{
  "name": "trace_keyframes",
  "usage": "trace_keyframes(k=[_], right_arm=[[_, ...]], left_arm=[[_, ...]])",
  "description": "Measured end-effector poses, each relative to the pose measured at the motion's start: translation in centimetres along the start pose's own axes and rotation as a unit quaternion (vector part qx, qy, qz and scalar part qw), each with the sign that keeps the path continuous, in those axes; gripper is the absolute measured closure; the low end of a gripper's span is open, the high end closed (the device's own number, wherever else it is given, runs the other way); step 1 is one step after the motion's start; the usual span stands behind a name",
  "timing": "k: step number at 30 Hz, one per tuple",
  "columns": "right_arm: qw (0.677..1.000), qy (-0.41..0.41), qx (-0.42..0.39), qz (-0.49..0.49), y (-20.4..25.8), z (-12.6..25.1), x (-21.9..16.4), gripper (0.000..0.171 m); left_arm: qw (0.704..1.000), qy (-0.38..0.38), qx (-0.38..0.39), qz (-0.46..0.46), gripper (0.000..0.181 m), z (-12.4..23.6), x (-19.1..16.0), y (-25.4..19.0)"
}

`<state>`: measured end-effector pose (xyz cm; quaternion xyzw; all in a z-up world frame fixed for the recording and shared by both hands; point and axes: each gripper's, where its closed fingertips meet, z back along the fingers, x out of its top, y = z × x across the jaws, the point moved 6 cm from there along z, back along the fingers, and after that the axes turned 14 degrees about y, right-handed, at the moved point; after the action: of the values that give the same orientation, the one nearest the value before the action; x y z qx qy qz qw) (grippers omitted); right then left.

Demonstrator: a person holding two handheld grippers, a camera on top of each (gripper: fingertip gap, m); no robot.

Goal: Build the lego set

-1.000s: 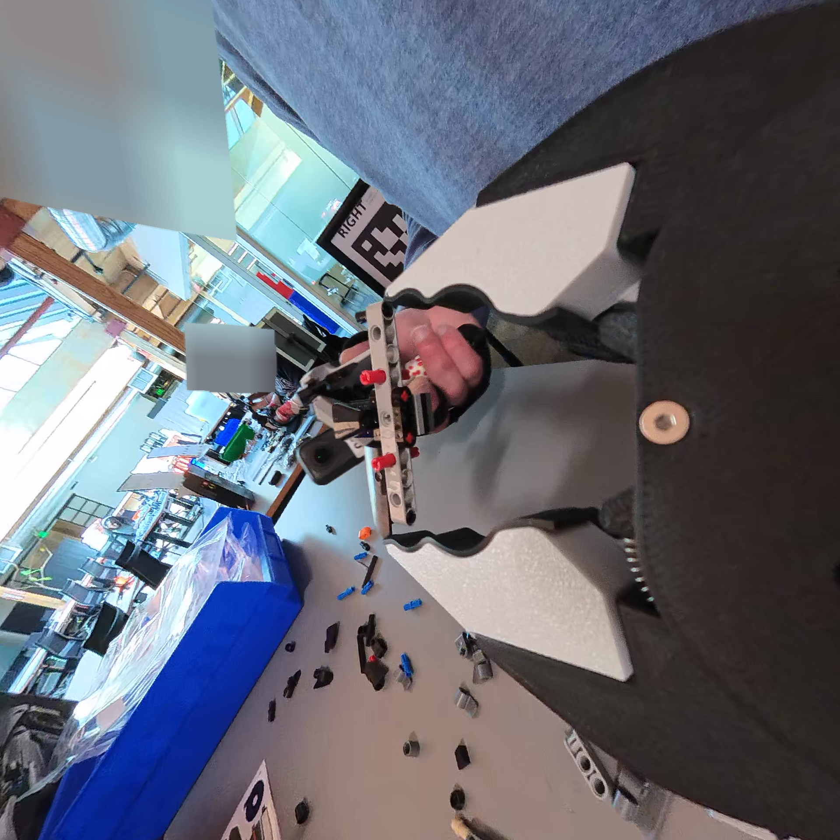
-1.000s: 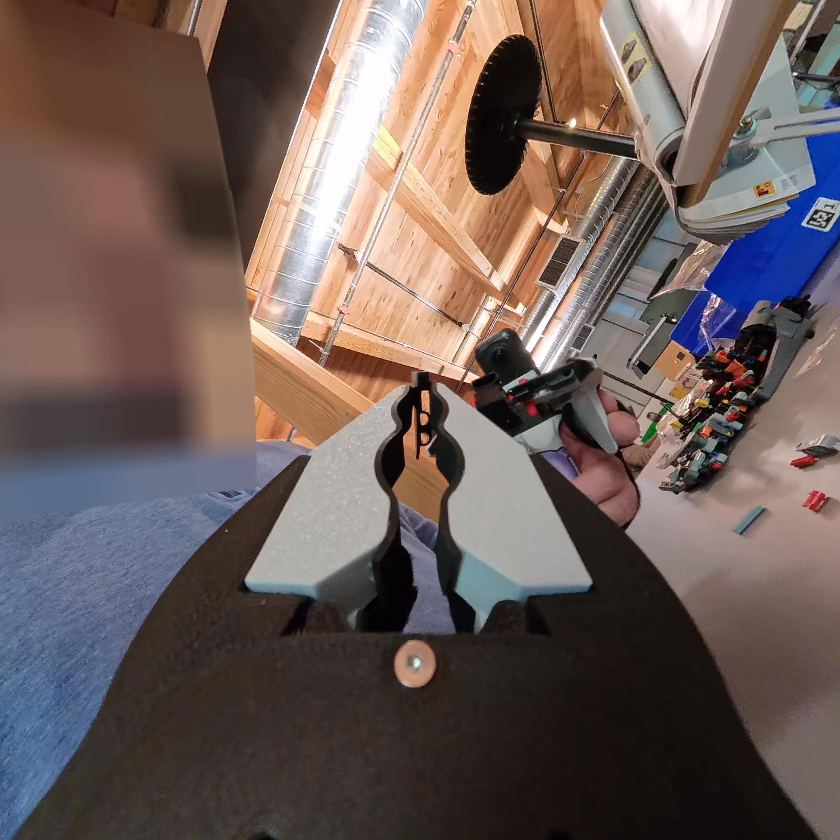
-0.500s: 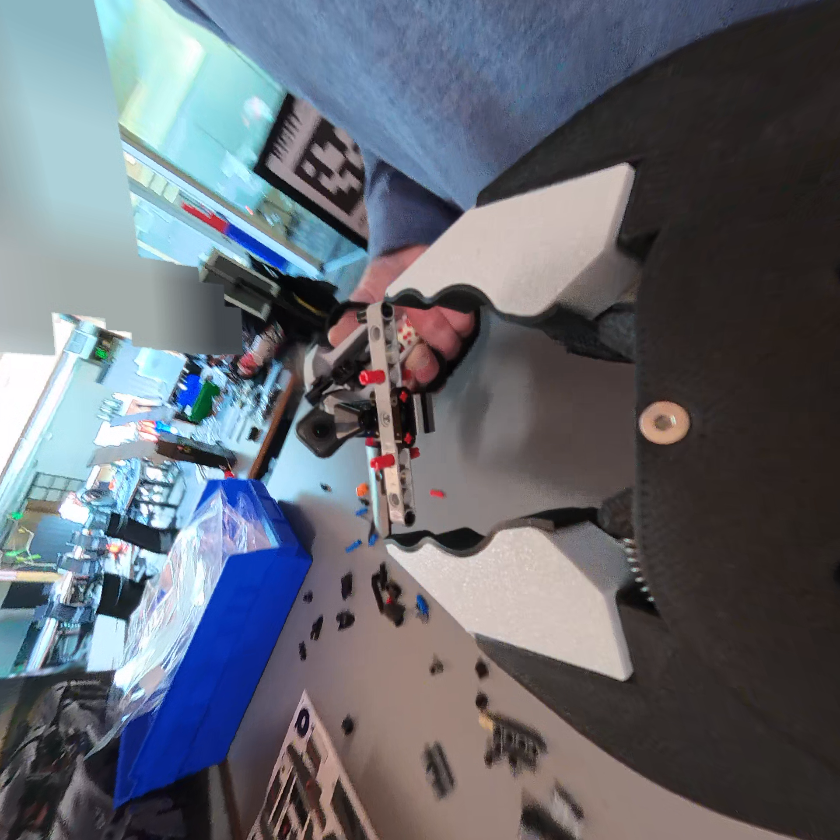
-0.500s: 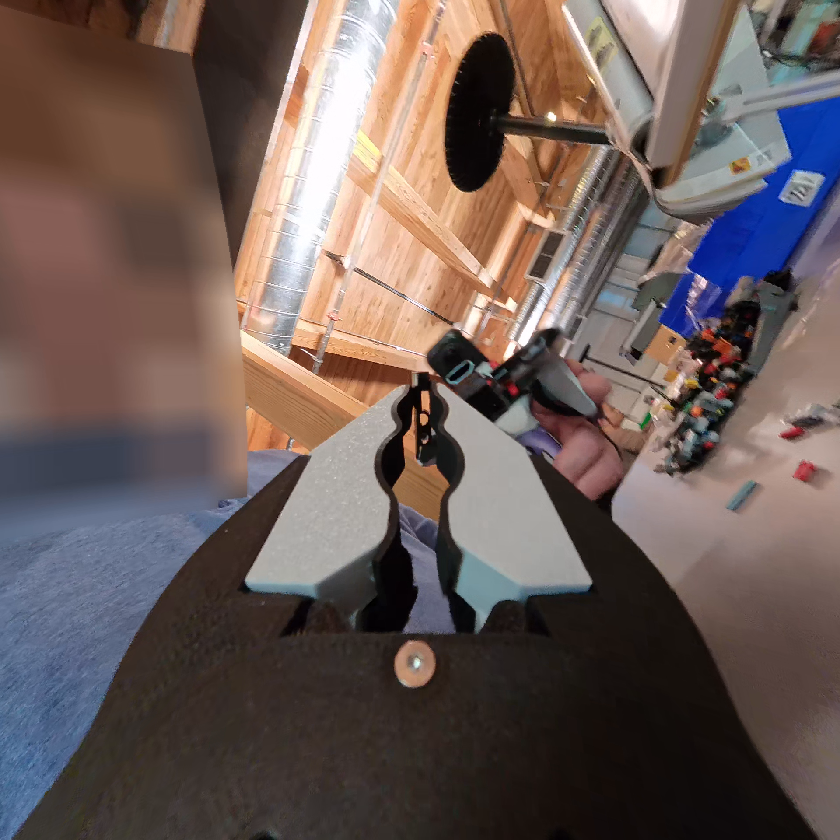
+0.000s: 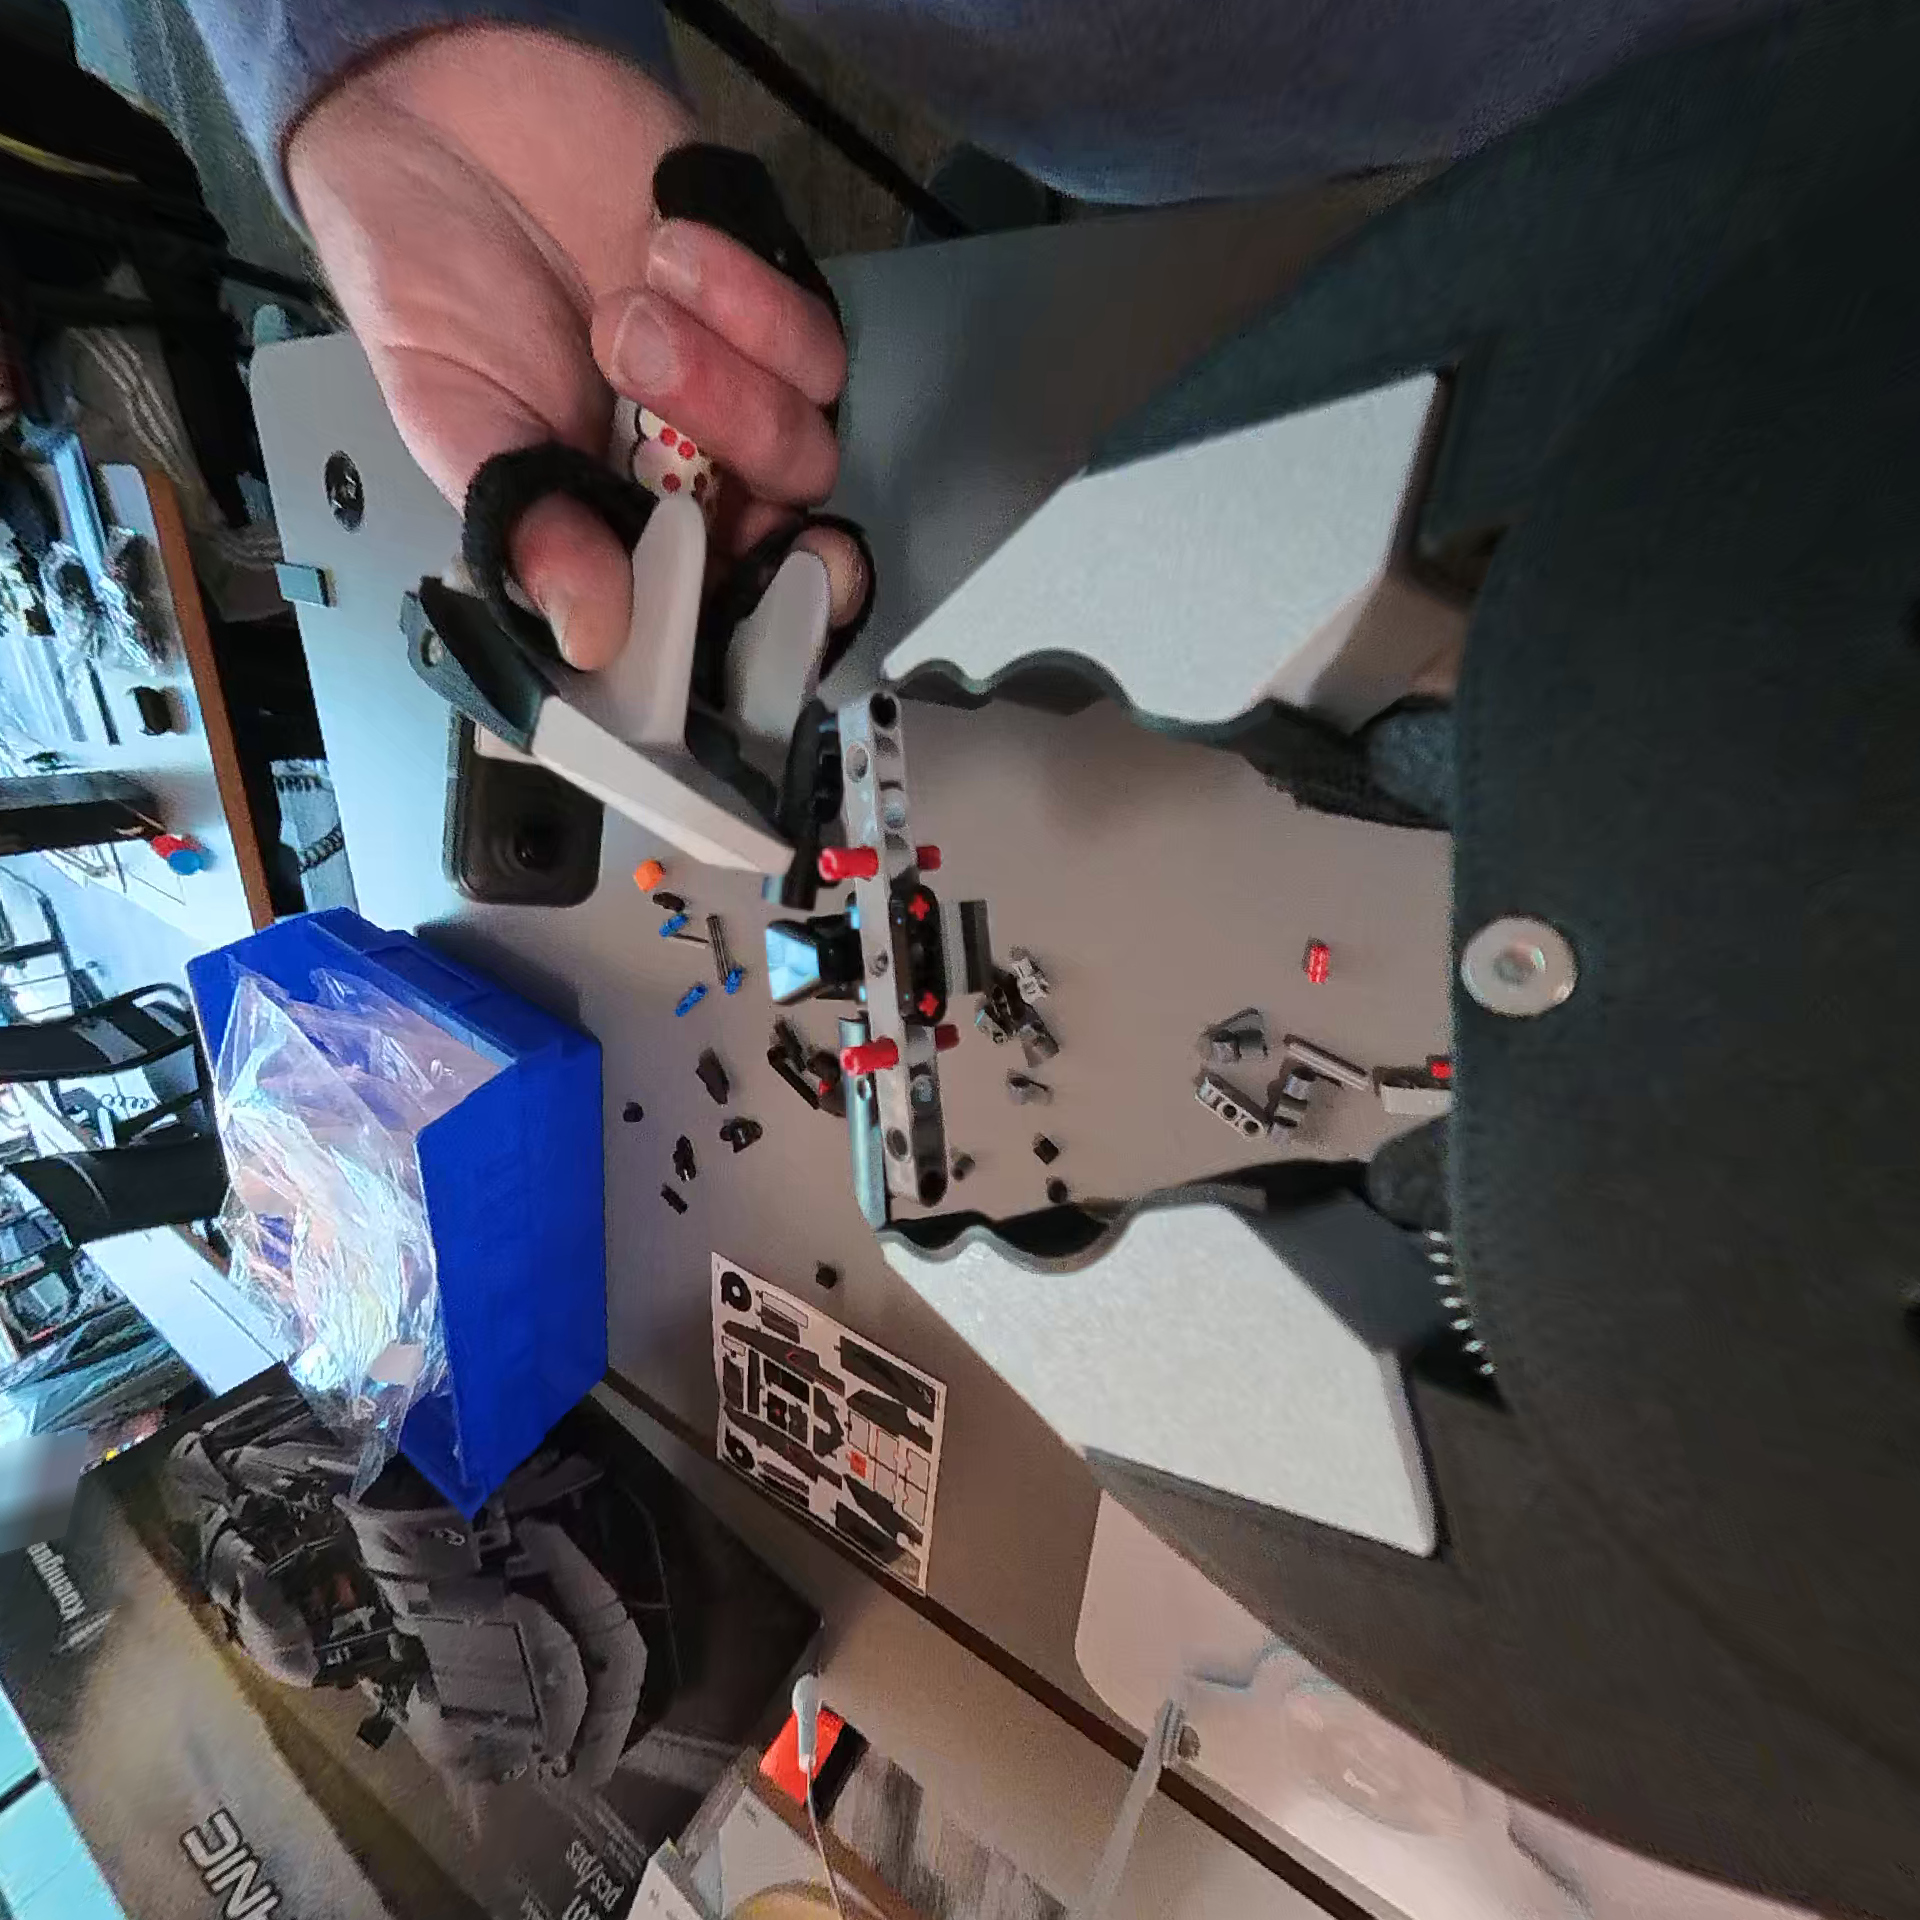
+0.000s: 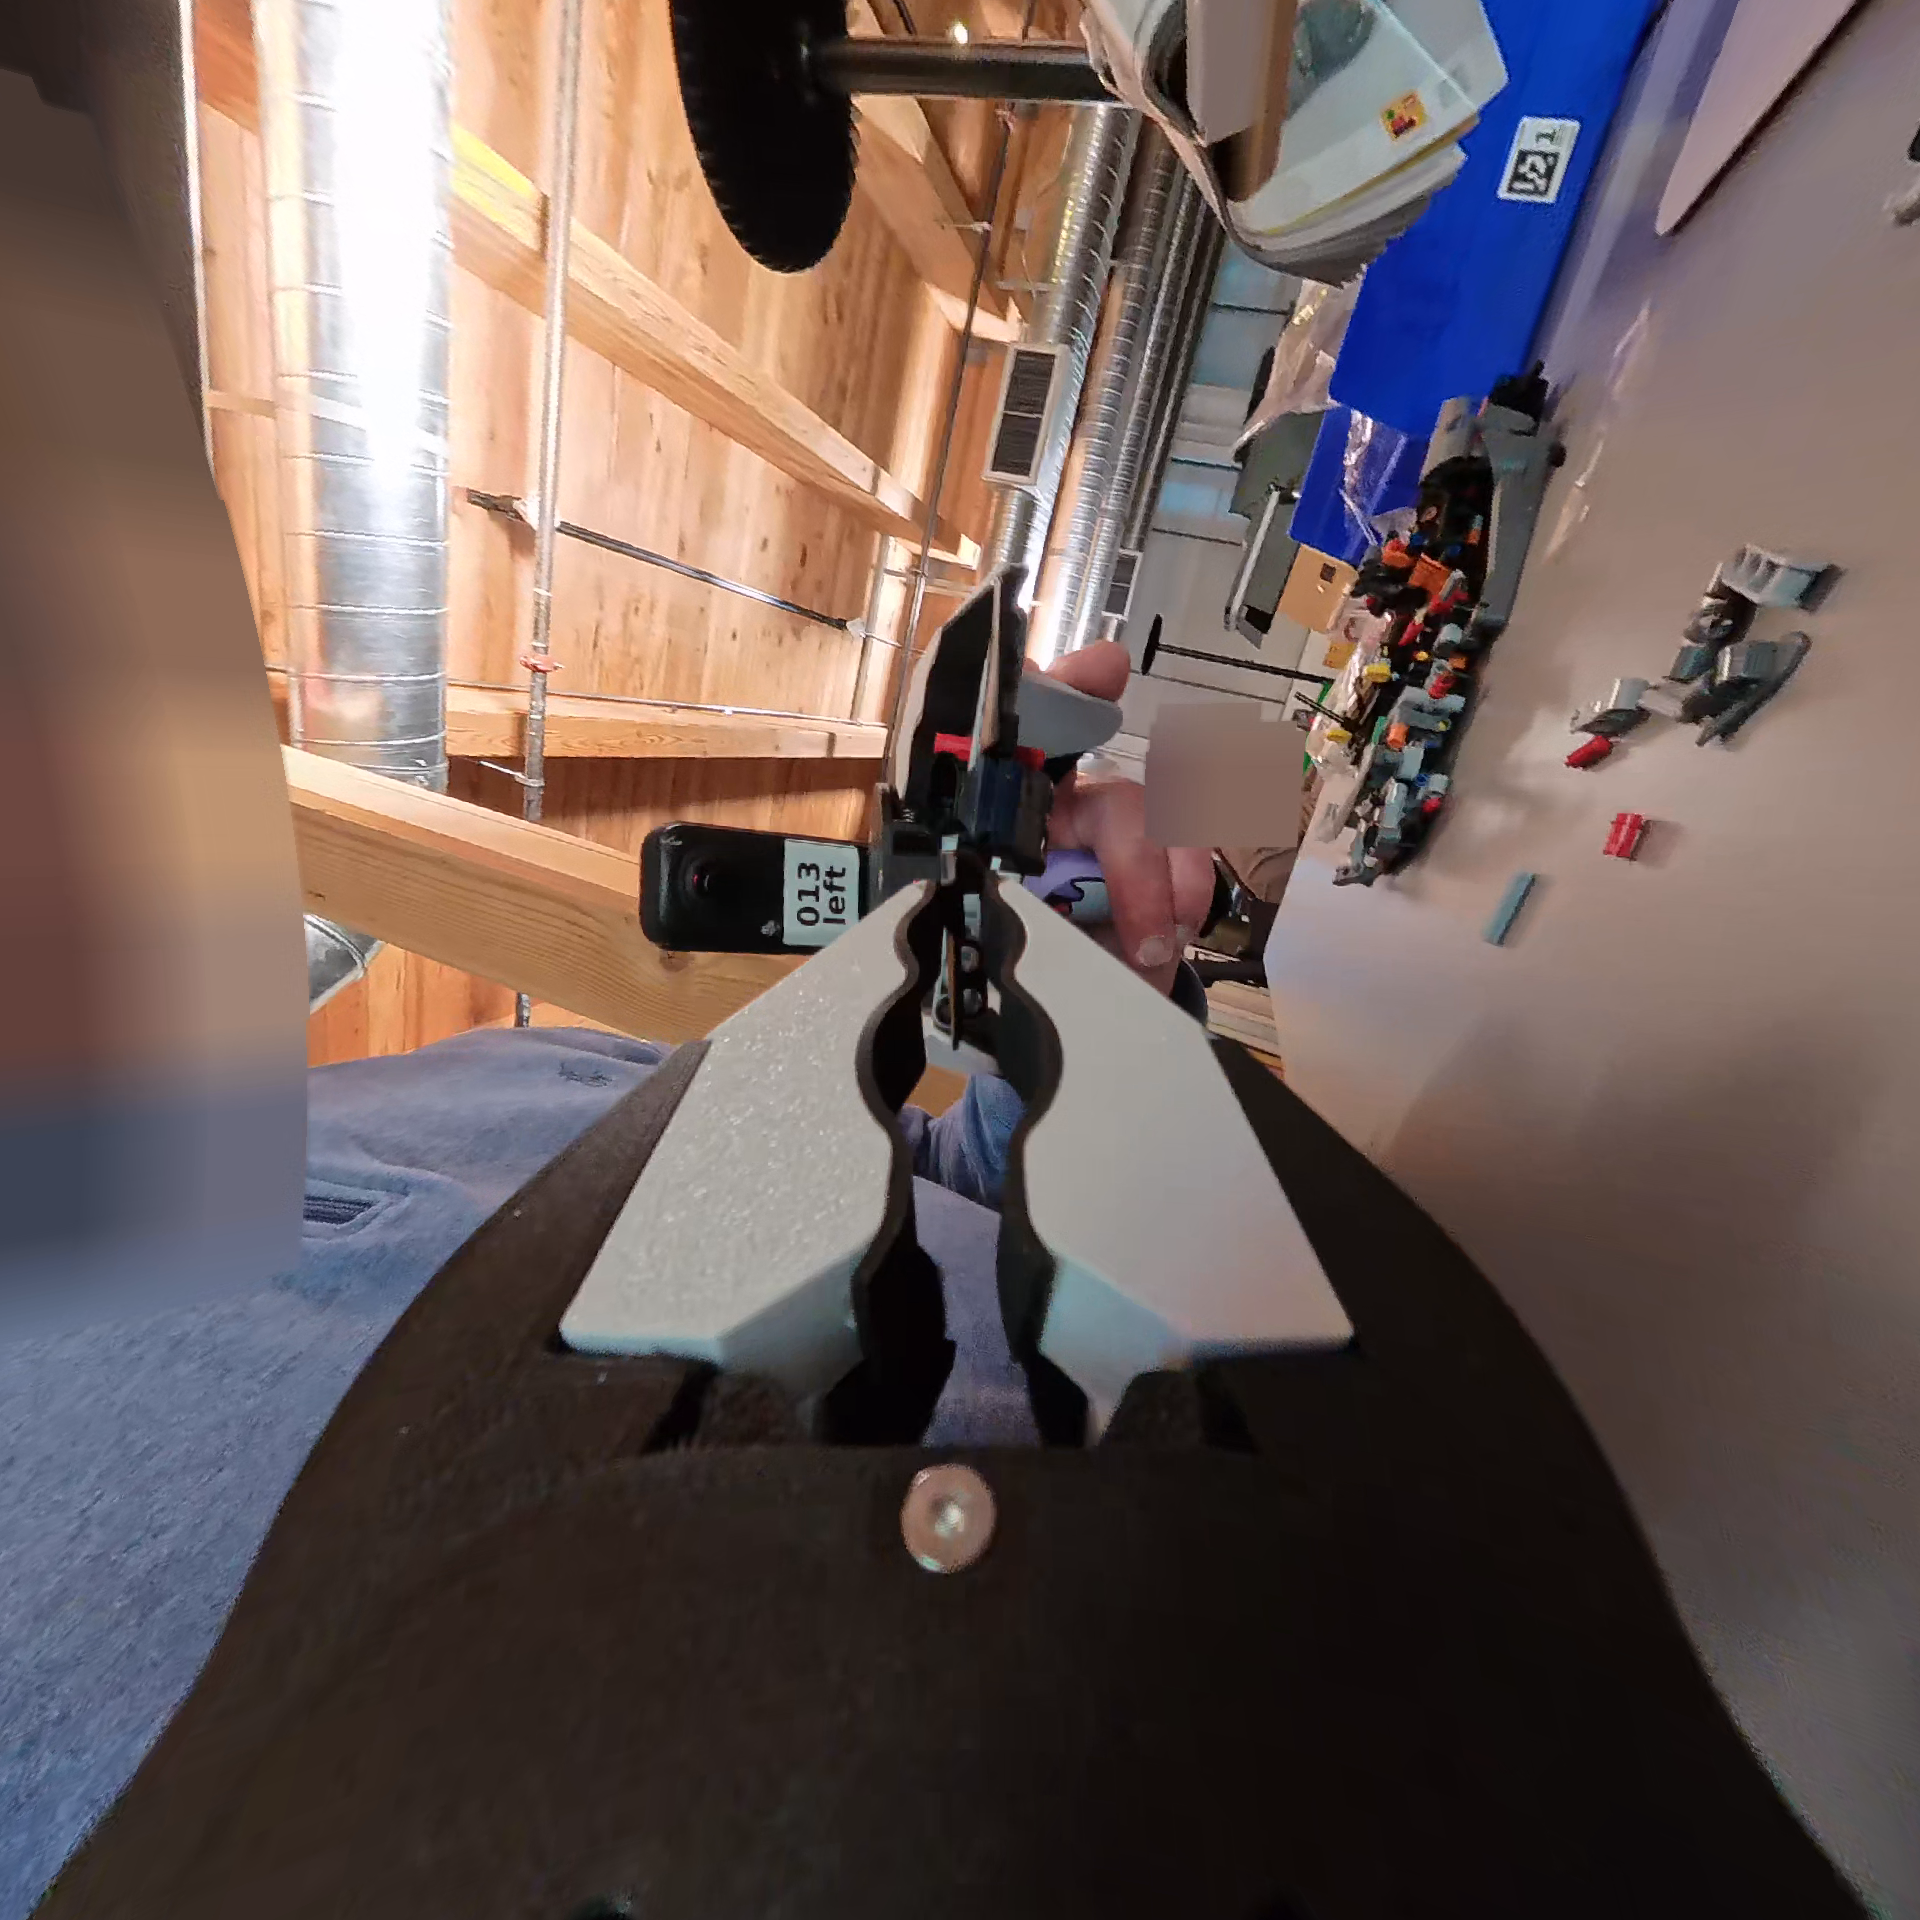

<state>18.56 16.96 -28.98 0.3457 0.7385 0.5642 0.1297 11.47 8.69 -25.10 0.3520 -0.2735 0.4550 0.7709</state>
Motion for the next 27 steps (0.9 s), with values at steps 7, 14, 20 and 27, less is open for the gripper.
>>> trace_keyframes(k=[7,14,20,27], right_arm=[[1.000,0.007,-0.013,-0.010,-0.4,-0.3,-0.1,0.168],[1.000,0.005,-0.017,-0.015,-0.8,-0.5,-0.1,0.169],[1.000,0.001,-0.020,-0.016,-0.9,-0.6,-0.2,0.168],[1.000,-0.011,-0.005,-0.028,-1.2,-0.8,-0.3,0.168]], left_arm=[[1.000,0.010,0.015,-0.013,0.088,-0.3,-0.4,0.0],[1.000,0.013,0.012,-0.011,0.088,-0.6,-0.9,-0.2],[1.000,0.013,0.014,-0.010,0.088,-0.6,-1.0,-0.3],[1.000,0.016,0.024,-0.010,0.088,-0.5,-1.0,-0.4]])
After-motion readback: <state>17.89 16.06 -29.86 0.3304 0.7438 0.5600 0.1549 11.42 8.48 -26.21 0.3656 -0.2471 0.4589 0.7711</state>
